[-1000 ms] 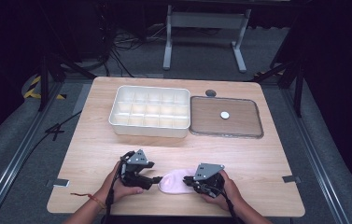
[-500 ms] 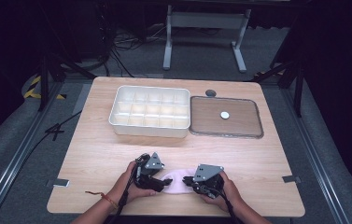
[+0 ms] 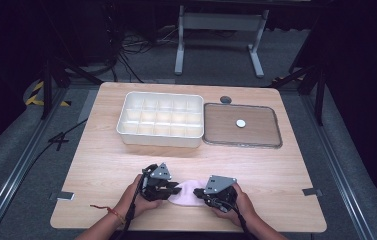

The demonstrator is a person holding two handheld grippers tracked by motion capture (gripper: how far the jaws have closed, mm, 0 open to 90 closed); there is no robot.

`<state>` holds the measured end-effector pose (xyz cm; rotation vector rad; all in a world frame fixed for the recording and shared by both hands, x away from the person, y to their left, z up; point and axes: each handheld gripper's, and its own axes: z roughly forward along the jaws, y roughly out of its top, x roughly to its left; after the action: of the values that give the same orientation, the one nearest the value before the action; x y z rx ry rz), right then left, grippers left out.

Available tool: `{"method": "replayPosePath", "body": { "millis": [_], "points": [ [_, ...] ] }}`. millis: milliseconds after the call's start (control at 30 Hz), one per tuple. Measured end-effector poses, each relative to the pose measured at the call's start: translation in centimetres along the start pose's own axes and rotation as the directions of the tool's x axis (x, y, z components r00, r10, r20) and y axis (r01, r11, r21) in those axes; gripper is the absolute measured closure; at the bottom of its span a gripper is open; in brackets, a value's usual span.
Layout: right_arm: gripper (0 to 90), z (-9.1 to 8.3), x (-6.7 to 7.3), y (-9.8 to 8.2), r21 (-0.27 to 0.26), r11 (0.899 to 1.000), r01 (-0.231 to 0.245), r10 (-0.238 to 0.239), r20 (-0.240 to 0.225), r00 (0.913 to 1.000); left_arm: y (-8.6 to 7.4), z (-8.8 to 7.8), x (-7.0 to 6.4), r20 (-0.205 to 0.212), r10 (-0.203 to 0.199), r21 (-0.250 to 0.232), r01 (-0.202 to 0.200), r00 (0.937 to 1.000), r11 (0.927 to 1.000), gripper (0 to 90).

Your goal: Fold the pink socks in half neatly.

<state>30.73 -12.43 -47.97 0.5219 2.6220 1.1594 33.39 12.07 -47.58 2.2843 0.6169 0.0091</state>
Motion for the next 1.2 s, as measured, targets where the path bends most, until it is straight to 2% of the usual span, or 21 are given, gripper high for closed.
{"method": "replayPosePath", "body": {
  "millis": [133,267,433,667,767,867,967,1033,1200],
  "points": [
    [88.4,0.3,-0.4,0.2,-0.007,1.000,-0.018,0.018,-0.013,0.9998,0.0,-0.3,0.0,-0.015,0.010,-0.012,-0.010,0.9998,0.9999,81.5],
    [88.5,0.6,-0.5,0.4,-0.011,1.000,-0.018,0.018,-0.012,0.9998,0.1,-1.1,0.0,-0.013,0.005,-0.075,-0.006,0.9999,0.9971,81.7],
    [88.4,1.0,-0.6,0.8,-0.009,1.000,-0.025,0.025,-0.015,0.9996,0.2,-1.5,0.0,-0.025,-0.002,-0.112,-0.001,0.9997,0.9937,81.7],
    [87.4,1.0,-0.6,1.1,-0.002,1.000,-0.011,0.011,-0.009,0.9999,0.1,-1.8,0.2,-0.030,0.004,-0.088,-0.007,0.9996,0.9961,81.6],
    [87.7,0.5,-0.9,1.1,-0.026,1.000,-0.014,0.014,-0.007,0.9999,0.0,-2.0,0.2,-0.029,-0.005,-0.098,0.002,0.9996,0.9951,81.6],
    [88.4,0.0,-1.2,1.1,-0.037,0.999,-0.024,0.024,0.017,0.9996,0.0,-2.2,0.3,-0.029,-0.004,-0.101,0.001,0.9996,0.9948,81.6],
    [88.6,0.3,-1.6,0.8,-0.016,0.999,-0.030,0.031,0.024,0.9992,0.0,-2.3,0.3,-0.037,0.008,-0.100,-0.012,0.9993,0.9949,81.7],
    [88.7,0.6,-1.6,0.7,-0.004,0.999,-0.034,0.034,0.019,0.9992,0.0,-2.3,0.2,-0.037,0.002,-0.104,-0.006,0.9993,0.9946,81.6],
    [89.1,0.8,-1.4,0.7,0.000,1.000,-0.031,0.031,0.016,0.9994,0.6,-2.2,0.1,-0.041,0.015,-0.112,-0.019,0.9991,0.9935,81.5]
  ]
}}
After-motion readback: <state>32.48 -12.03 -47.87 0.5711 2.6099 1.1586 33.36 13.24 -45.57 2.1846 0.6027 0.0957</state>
